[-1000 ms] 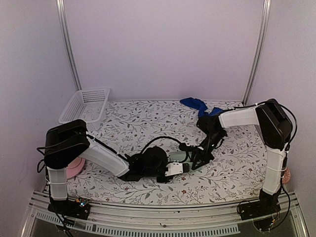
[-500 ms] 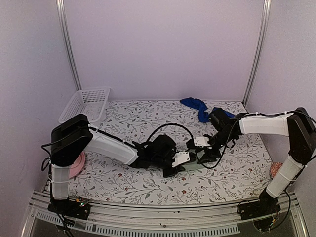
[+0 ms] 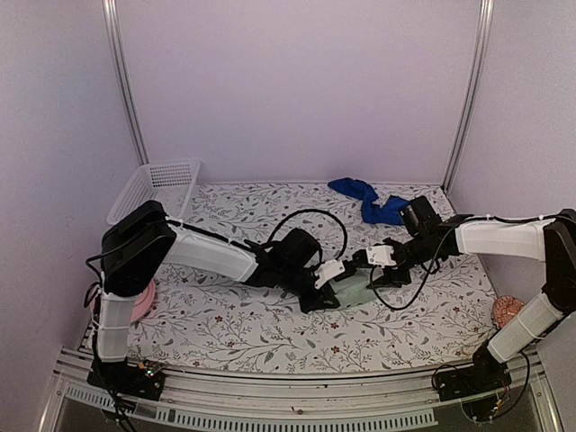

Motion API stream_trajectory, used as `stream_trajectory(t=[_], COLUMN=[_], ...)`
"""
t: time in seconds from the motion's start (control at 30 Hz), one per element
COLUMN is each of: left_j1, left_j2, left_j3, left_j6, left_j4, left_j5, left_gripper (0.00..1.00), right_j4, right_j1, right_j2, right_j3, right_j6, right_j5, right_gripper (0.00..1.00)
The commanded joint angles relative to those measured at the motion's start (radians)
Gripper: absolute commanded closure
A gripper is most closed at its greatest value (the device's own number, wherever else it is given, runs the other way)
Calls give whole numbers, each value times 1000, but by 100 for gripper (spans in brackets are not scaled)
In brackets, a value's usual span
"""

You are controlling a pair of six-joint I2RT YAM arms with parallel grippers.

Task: Roll the towels
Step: Roll the towel at the center of the board.

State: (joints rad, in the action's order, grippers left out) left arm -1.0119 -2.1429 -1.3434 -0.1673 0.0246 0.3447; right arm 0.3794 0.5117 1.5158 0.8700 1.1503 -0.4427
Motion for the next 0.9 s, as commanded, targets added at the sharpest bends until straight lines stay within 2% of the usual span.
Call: stream_trajectory(t=[0.0,0.43,0.63,0.87], left_j1=[34,110,137,150], left_j2=[-56,-133,-166,-191], left_j3=[23,-36,-55,-66], left_j6=[81,179,212,233], left_j4=[120,134,135,143], left_j5=[48,227,307,337], left_gripper=[86,85,84,84], right_j4=[-18,-7,-117,-195], right_j1=[-48,-46,5,47], right_j2=[-34,-84,-67,5], right_j3=[-21,-89,-141,-147], right_j6=[46,203,211,168], right_j5=[-81,-180,-98,-11], right_gripper=[41,42,41,42])
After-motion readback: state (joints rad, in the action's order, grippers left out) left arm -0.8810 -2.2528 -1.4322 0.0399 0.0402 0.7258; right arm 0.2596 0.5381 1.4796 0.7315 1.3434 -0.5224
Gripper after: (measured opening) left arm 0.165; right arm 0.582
